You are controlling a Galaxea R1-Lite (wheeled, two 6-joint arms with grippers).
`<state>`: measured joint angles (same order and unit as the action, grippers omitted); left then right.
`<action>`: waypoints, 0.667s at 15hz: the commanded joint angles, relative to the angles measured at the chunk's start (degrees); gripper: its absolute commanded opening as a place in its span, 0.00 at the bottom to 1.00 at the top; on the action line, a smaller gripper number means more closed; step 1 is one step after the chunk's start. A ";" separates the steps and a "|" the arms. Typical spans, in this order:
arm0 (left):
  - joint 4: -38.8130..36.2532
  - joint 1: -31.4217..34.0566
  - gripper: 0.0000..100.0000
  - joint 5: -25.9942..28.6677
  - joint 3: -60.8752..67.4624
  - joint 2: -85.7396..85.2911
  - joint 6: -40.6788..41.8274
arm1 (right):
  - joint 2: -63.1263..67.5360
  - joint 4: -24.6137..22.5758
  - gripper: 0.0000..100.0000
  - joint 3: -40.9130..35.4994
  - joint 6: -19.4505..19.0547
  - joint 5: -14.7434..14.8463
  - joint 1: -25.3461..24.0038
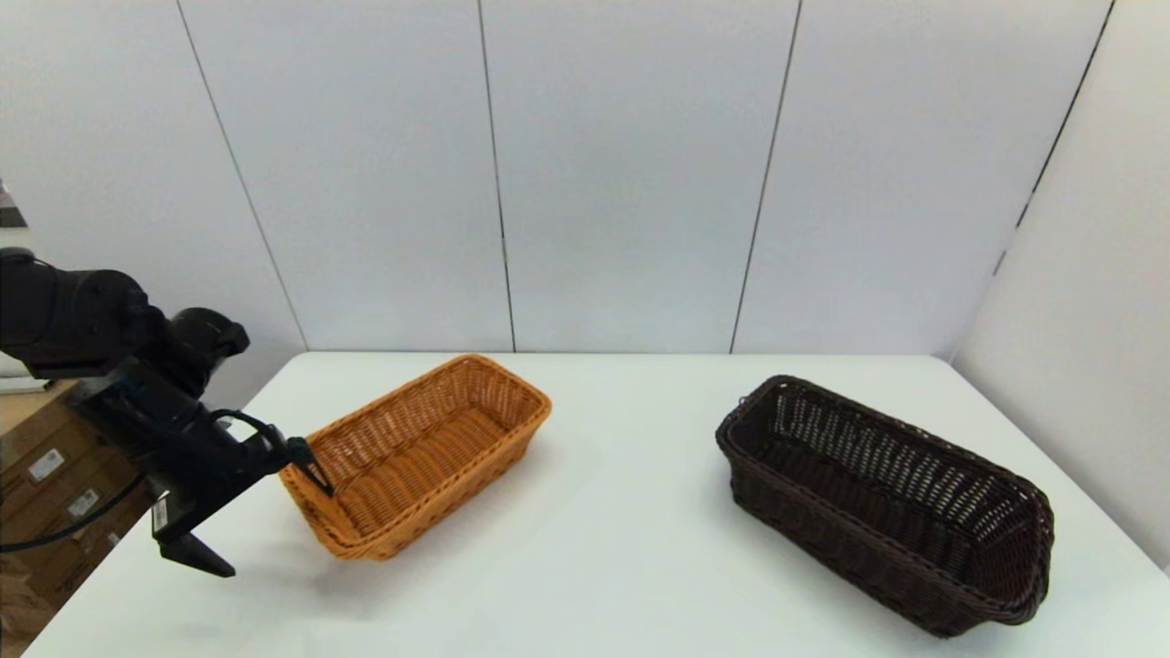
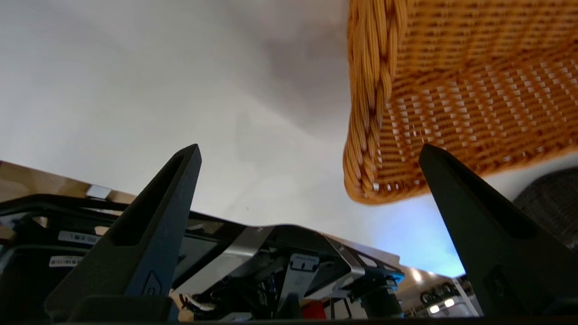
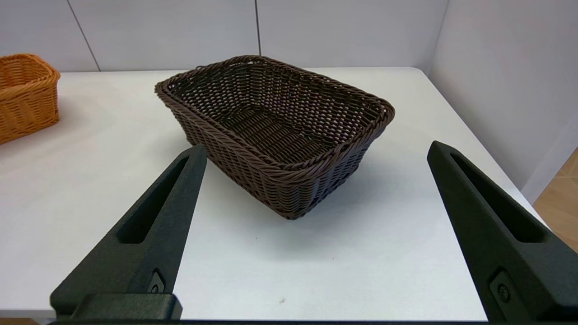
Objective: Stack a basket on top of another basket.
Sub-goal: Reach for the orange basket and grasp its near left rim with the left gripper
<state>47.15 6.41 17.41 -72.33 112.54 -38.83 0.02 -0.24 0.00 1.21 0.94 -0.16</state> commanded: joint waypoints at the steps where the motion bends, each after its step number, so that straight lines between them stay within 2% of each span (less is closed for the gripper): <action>1: -1.89 -0.08 1.00 -0.62 -1.50 3.91 -0.81 | -0.02 -0.02 1.00 0.00 0.02 0.03 -0.02; 8: -1.89 -1.14 1.00 -2.12 -7.13 12.09 -0.99 | -0.02 -0.11 1.00 0.00 0.02 0.03 -0.02; 10: -1.89 -2.37 1.00 -4.14 -8.53 14.11 -1.16 | -0.02 -0.02 1.00 0.00 0.02 0.03 -0.02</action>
<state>45.06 5.10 14.35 -79.54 123.81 -39.63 0.02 -0.27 0.00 1.23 0.93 -0.16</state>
